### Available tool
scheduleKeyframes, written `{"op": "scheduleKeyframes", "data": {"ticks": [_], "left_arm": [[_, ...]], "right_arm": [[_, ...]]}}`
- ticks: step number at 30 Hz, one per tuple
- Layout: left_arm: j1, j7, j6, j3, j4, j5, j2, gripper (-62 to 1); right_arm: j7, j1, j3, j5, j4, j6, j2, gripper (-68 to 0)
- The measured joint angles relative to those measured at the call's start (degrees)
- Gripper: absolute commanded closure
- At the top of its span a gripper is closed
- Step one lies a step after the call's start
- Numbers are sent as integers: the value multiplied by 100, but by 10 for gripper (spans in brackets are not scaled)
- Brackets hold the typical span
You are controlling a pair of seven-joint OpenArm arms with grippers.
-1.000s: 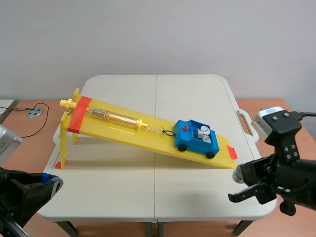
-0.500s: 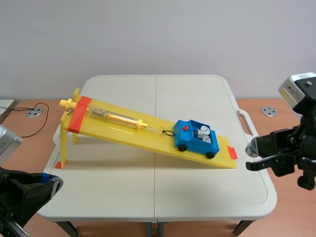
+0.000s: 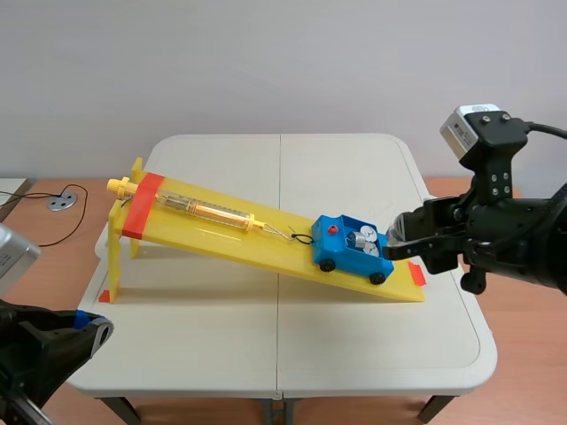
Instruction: Place the four metal weights on the blue cart on the ramp.
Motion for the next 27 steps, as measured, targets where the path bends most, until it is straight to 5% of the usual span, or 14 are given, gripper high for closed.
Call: {"op": "scheduleKeyframes", "data": {"ticks": [15,27], "left_arm": [[0,0,0,0,0,0,-2,-40],[0,2,0,0,0,0,-2,-40]], "right_arm": [[-15,682,-44,17,-1233,-2,-409,-6],[-13,966,-116,17,-1569,-4,-476,-6]]}}
